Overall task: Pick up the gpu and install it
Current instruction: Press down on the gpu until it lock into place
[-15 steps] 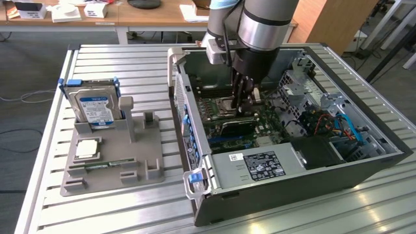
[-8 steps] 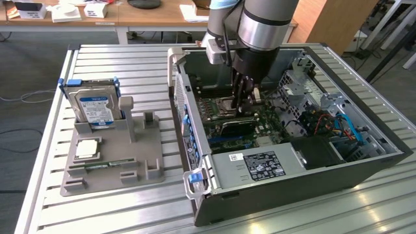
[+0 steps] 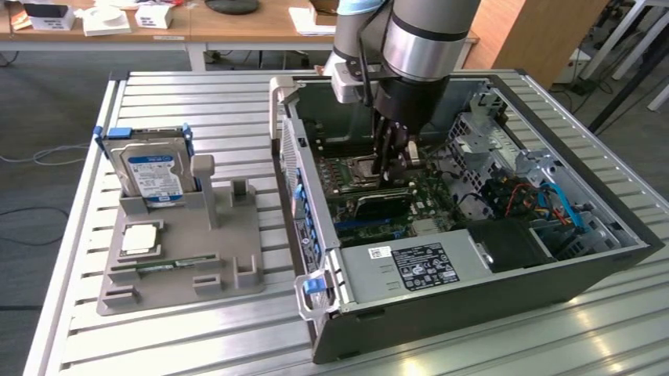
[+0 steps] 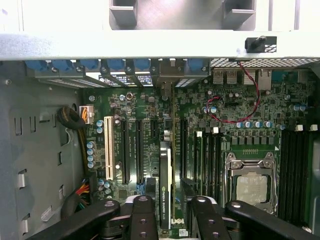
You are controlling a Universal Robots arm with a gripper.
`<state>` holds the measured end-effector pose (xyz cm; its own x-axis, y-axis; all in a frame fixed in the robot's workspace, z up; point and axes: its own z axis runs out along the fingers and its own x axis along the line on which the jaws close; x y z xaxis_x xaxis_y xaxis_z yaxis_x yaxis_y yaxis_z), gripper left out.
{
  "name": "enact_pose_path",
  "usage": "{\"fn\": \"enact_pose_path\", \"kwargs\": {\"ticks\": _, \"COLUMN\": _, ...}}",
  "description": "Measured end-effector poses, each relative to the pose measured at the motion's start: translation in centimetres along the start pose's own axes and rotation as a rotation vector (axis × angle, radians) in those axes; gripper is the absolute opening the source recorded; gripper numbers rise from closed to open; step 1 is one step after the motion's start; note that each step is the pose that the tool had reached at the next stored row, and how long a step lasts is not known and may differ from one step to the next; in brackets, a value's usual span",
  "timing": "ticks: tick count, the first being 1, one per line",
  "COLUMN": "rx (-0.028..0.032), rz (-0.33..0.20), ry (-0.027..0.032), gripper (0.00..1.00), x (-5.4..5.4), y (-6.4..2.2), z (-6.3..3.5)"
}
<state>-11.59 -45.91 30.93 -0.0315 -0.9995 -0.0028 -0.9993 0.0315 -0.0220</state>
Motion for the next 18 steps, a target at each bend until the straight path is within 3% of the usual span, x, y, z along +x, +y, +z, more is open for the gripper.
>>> {"fn": "enact_pose_path", "kwargs": {"ticks": 4, "rx": 0.0000, "rz": 0.000, "ry": 0.0000, "gripper": 0.15, "x": 0.00, "y": 0.00, "z": 0.00}}
{"fn": "enact_pose_path", "kwargs": {"ticks": 6, "rx": 0.0000, "rz": 0.000, "ry": 0.0000, "gripper": 0.11, "x": 0.00, "y": 0.00, "z": 0.00}}
{"fn": "enact_pose_path", "kwargs": {"ticks": 15, "rx": 0.0000, "rz": 0.000, "ry": 0.0001, "gripper": 0.11, "x": 0.00, "y": 0.01, "z": 0.00}}
{"fn": "enact_pose_path", "kwargs": {"ticks": 18, "rx": 0.0001, "rz": 0.000, "ry": 0.0001, "gripper": 0.11, "x": 0.01, "y": 0.57, "z": 0.05}}
